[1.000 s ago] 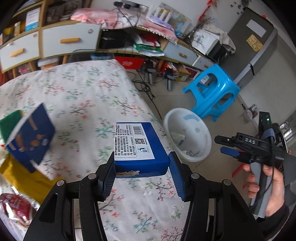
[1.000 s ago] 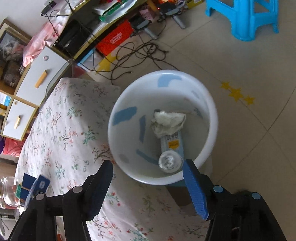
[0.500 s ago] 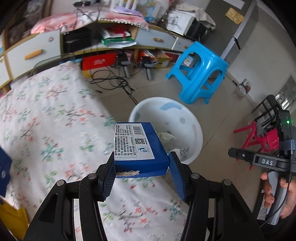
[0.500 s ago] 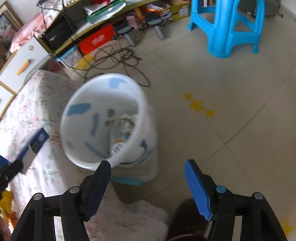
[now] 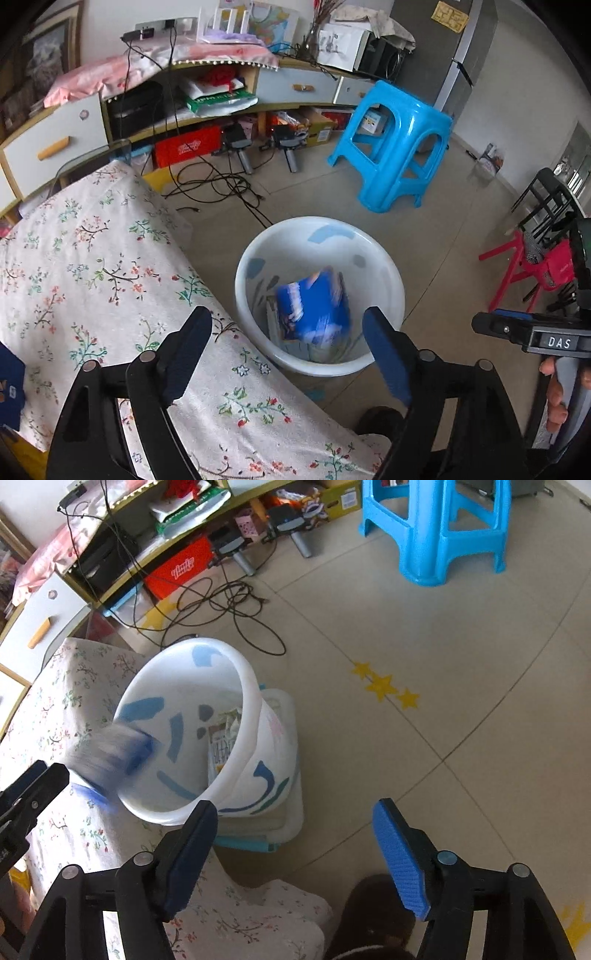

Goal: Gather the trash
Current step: 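Carry the blue box and white bottle over the bin and release both, then return to the table and grasp the red cartoon can with the left tool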

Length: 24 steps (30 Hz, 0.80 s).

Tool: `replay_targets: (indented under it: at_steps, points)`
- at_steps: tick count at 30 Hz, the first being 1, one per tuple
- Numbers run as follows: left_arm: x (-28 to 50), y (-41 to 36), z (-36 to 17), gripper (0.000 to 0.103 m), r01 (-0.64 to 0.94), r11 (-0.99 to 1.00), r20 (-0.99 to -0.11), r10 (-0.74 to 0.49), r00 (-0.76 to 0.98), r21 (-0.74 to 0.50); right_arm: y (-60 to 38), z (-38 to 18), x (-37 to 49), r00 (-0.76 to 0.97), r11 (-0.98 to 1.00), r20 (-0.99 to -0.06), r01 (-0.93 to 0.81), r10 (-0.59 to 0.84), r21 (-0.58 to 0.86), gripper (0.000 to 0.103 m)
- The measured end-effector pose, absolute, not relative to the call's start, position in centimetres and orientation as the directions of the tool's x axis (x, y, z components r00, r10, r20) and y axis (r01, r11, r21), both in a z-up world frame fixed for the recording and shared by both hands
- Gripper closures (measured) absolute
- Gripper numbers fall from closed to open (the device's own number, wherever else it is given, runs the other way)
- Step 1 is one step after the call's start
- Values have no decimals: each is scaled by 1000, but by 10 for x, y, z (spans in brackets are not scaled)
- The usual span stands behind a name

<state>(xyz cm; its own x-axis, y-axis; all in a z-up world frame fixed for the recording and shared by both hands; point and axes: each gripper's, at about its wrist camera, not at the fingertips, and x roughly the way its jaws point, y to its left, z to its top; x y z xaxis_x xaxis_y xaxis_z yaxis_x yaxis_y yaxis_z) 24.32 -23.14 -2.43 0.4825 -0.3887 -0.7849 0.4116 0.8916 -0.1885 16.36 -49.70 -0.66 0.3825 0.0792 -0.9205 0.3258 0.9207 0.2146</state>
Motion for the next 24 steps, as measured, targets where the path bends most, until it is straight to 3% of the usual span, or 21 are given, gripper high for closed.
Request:
replay_targets:
  at_steps: [12, 19, 24]
  points:
    - [213, -185, -12, 11, 386, 914, -806, -323, 496, -128, -484, -1, 165, 389, 924, -917, 309, 92, 224, 28]
    - [186, -133, -3, 2, 333, 927, -792, -330, 513, -171, -456, 3, 167, 395, 941, -913, 257, 104, 218, 27]
    - [169, -96, 5, 1, 270, 946, -798, -301, 522, -180, -430, 4, 169, 389, 951, -913, 220, 121, 219, 27]
